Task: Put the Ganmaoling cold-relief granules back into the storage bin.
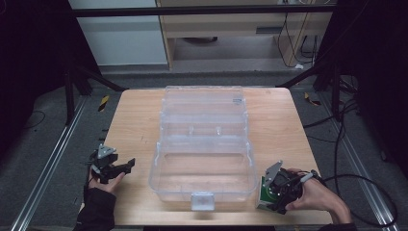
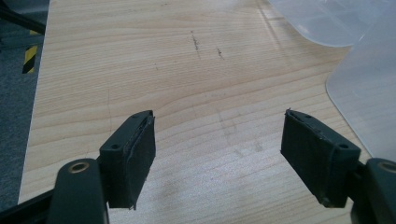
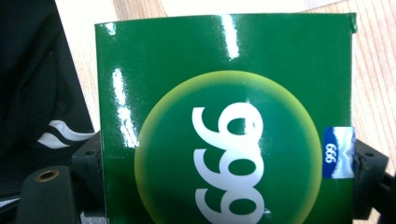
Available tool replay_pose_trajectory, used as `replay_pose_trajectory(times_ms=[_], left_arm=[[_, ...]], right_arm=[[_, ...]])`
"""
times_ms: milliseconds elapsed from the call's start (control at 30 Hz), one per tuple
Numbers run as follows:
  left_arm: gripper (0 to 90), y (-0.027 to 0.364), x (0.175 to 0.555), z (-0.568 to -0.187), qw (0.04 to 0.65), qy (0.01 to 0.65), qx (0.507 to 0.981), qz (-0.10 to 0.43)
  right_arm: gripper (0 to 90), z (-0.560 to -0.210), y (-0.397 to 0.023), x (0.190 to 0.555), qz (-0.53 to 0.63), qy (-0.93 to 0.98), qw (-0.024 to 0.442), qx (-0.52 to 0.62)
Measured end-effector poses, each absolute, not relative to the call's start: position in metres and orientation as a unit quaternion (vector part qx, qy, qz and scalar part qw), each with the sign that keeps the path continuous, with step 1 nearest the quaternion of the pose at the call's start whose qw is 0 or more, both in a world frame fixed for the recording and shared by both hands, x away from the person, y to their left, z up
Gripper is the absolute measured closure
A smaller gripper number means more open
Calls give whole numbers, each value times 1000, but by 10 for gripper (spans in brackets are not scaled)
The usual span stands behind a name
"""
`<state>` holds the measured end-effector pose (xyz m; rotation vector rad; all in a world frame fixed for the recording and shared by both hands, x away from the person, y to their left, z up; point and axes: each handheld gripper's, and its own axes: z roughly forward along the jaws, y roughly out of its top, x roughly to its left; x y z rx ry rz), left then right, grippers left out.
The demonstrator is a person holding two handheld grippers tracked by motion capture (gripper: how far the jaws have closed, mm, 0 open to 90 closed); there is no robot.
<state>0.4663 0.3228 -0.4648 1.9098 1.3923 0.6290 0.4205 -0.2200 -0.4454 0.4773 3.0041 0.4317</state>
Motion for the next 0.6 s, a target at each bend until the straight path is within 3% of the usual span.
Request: replay_pose_trajectory(times_ms=[600], left_arm=[[255,321,467,-466,336,532,741,236]], right_arm=[[161,-412,-236,410,177,969,53,162]])
